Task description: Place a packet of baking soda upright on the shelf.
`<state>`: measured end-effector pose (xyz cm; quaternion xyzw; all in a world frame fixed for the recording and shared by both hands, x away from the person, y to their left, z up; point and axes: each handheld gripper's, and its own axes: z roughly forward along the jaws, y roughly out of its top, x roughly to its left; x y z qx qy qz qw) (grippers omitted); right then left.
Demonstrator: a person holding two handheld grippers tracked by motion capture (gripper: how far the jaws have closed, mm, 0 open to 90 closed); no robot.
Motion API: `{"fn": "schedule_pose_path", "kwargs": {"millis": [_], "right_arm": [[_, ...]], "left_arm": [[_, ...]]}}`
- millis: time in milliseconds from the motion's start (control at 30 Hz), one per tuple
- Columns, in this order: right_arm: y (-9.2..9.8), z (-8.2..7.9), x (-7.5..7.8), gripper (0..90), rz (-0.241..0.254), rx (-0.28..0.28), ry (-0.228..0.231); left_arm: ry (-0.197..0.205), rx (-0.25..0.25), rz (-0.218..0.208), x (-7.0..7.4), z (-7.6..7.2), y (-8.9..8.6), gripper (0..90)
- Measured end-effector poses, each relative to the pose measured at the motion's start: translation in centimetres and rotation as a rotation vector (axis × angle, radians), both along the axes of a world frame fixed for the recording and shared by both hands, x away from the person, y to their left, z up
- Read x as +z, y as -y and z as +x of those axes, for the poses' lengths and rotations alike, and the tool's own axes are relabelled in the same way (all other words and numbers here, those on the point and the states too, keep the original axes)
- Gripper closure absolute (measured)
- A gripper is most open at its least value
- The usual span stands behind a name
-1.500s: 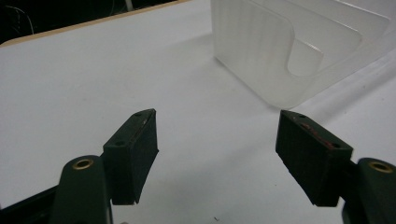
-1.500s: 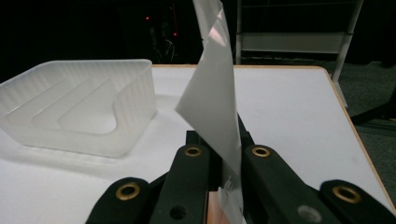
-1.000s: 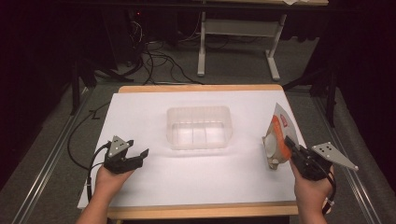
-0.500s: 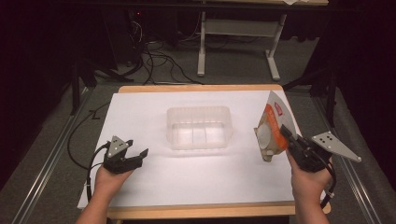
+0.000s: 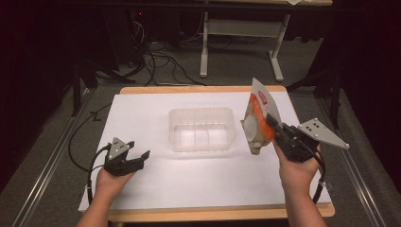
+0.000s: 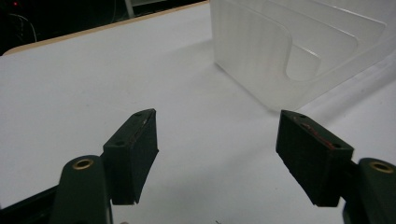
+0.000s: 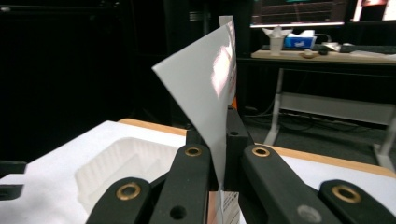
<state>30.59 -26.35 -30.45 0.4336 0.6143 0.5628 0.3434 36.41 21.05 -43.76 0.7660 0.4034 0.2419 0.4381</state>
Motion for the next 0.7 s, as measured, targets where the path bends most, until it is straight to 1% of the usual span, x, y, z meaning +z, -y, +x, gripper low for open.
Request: {"fn": "schedule_pose_path", "kwargs": {"millis": [67, 100, 133, 300, 367, 500, 667, 700], "right_arm": [[-0.7, 0.2, 0.1, 90.0, -0.004, 0.016, 0.0], [-0.7, 0.2, 0.1, 90.0, -0.004, 0.016, 0.0], [-1.7, 0.6, 0.2, 90.0, -0.007, 0.031, 0.001], [-3.6, 1.4, 0.3, 90.0, -0.011, 0.061, 0.002], [-4.2, 1.8, 0.3, 90.0, -0.014, 0.073, -0.001], [-5.7, 2.7, 0.0, 90.0, -0.002, 0.098, -0.008], [-7.7, 3.8, -0.4, 90.0, -0.009, 0.126, -0.014], [-8.0, 4.0, -0.5, 90.0, 0.003, 0.129, -0.018]], "left_arm": [[0.001, 0.0, -0.001, 0.0, 0.0, 0.0, 29.8], [0.001, 0.0, -0.001, 0.0, 0.0, 0.0, 29.8], [0.001, 0.002, -0.006, 0.0, 0.0, 0.0, 29.8], [0.003, 0.001, -0.004, 0.1, 0.0, 0.0, 29.8], [0.001, 0.0, -0.006, 0.1, 0.0, -0.1, 29.8], [0.002, -0.001, -0.008, 0.1, 0.0, -0.1, 29.8], [0.007, 0.0, -0.01, 0.1, 0.0, -0.1, 29.8], [0.008, 0.0, -0.01, 0.1, 0.0, -0.2, 29.8]]}}
